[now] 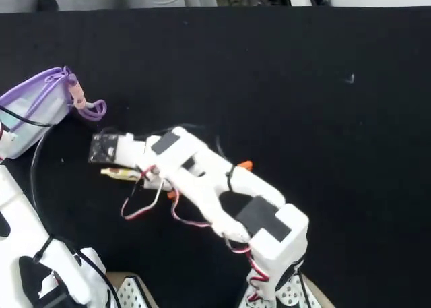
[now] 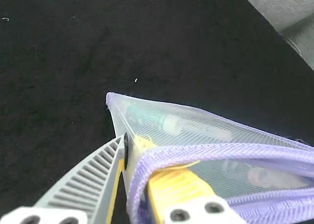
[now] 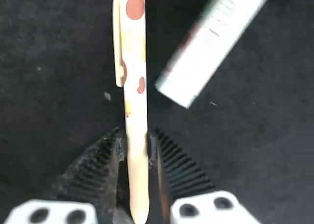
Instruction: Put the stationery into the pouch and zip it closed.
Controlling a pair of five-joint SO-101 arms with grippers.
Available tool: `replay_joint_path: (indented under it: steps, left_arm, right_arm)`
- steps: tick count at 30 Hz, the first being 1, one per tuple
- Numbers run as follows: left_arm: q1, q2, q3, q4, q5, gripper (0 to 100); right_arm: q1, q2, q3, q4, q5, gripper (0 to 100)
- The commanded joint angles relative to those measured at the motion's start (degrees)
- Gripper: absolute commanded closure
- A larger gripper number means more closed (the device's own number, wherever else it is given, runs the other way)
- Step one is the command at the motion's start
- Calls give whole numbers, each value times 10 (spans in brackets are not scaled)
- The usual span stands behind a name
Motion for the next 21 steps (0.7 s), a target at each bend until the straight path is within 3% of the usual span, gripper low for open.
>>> replay_joint_path:
  steps: [1, 11, 21]
  left_arm:
    - [13, -4, -45, -10, 4, 971]
    - [126, -4, -90, 17, 6, 971]
    - [282, 1, -127, 73, 25, 971]
  right_arm:
    - [44, -36, -52, 31, 2, 987]
    - [123, -201, -50, 39, 2, 987]
    - [207, -343, -53, -8, 0, 987]
